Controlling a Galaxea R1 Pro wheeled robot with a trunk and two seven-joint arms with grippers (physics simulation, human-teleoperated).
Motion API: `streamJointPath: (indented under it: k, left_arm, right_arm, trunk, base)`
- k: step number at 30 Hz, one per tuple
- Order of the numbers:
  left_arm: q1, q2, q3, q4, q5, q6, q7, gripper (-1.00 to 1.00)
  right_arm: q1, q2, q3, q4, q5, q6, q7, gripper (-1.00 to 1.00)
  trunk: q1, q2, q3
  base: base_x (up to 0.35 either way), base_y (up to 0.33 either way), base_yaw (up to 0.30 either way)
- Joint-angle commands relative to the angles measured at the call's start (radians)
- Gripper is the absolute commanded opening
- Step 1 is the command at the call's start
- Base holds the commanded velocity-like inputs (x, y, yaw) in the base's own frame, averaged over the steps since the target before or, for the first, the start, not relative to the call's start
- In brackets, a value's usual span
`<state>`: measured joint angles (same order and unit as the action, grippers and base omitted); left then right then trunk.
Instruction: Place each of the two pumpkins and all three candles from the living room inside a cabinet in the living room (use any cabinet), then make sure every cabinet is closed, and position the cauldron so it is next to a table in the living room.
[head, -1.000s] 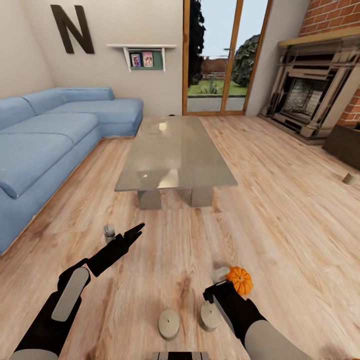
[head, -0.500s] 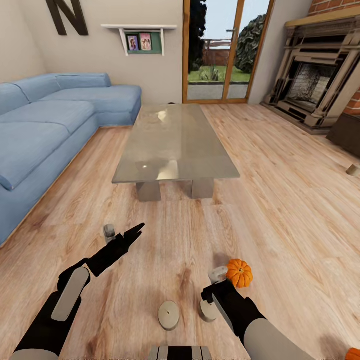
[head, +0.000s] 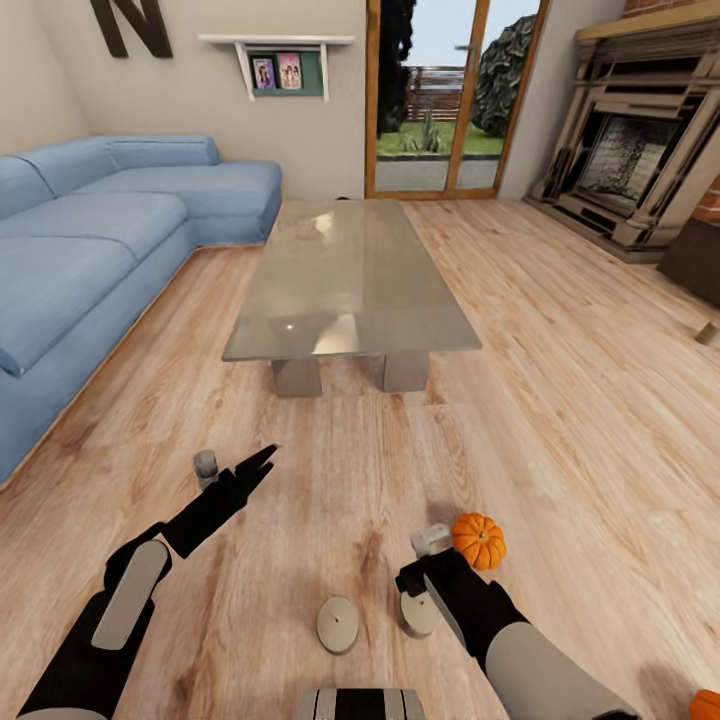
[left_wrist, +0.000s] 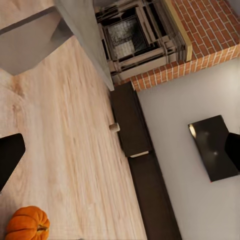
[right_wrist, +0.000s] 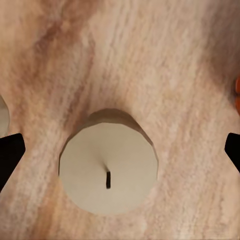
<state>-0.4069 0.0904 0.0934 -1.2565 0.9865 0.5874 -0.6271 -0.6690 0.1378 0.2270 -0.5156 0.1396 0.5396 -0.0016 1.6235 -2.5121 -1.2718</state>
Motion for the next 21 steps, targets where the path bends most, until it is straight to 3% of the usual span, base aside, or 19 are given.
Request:
streamJointPath:
  k: [1, 9, 21]
  left_arm:
    - [0.0, 0.0, 0.006, 0.001, 0.001, 0.0, 0.0, 1.0]
    - [0.0, 0.0, 0.051, 0.0, 0.003, 0.0, 0.0, 1.0]
    - [0.0, -0.001, 0.051, -0.001, 0.003, 0.0, 0.0, 1.0]
  right_arm:
    - [-0.001, 0.0, 0.0, 0.0, 0.0, 0.0, 0.0, 1.0]
    - [-0.002, 0.001, 0.0, 0.0, 0.0, 0.0, 0.001, 1.0]
    - [-0.003, 0.0, 0.0, -0.001, 0.001, -0.001, 0.001, 1.0]
  trunk:
    - [0.0, 0.0, -0.004]
    - [0.004, -0.002, -0.035]
    - [0.009, -0.005, -0.081]
  base:
    - [0.0, 0.0, 0.0]
    - [0.0, 0.0, 0.0]
    - [0.0, 0.0, 0.0]
